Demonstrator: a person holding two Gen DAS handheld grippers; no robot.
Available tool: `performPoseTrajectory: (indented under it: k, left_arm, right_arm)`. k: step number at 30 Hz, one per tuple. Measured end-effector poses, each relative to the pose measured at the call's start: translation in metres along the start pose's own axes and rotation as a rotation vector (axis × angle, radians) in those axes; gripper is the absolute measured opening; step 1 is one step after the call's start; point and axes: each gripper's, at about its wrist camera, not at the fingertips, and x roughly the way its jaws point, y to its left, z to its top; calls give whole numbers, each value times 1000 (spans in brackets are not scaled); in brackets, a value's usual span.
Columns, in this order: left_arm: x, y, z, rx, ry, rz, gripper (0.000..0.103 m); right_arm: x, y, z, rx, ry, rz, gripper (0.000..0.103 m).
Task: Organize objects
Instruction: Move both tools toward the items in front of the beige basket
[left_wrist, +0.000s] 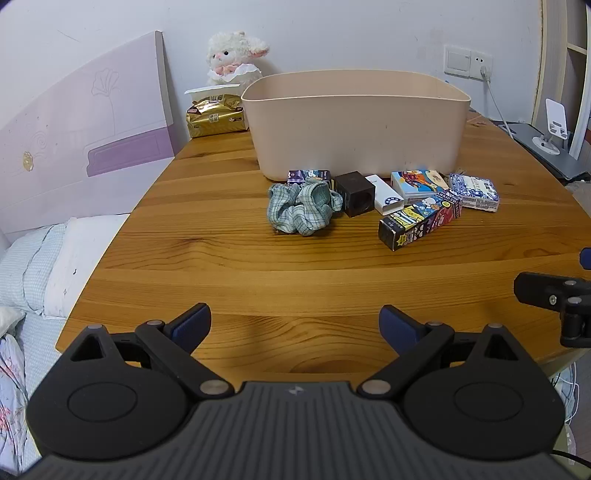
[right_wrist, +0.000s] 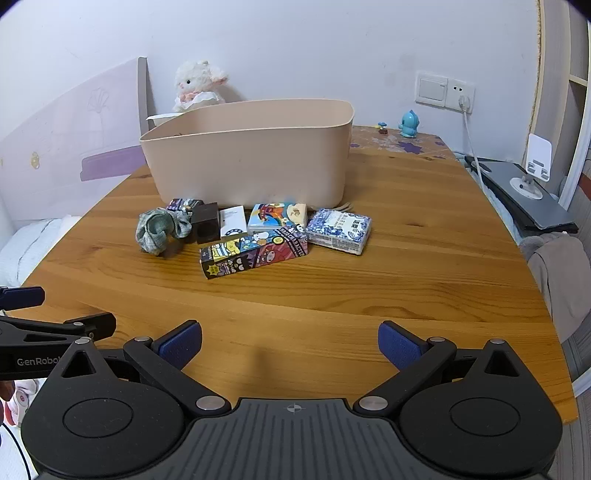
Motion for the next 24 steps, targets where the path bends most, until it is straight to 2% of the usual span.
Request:
performPoseTrajectory:
  k: [24]
  left_arm:
    - [4, -6, 3, 34, -1, -7, 98]
  right_arm:
    - [2, -2, 3, 1, 4, -4, 103]
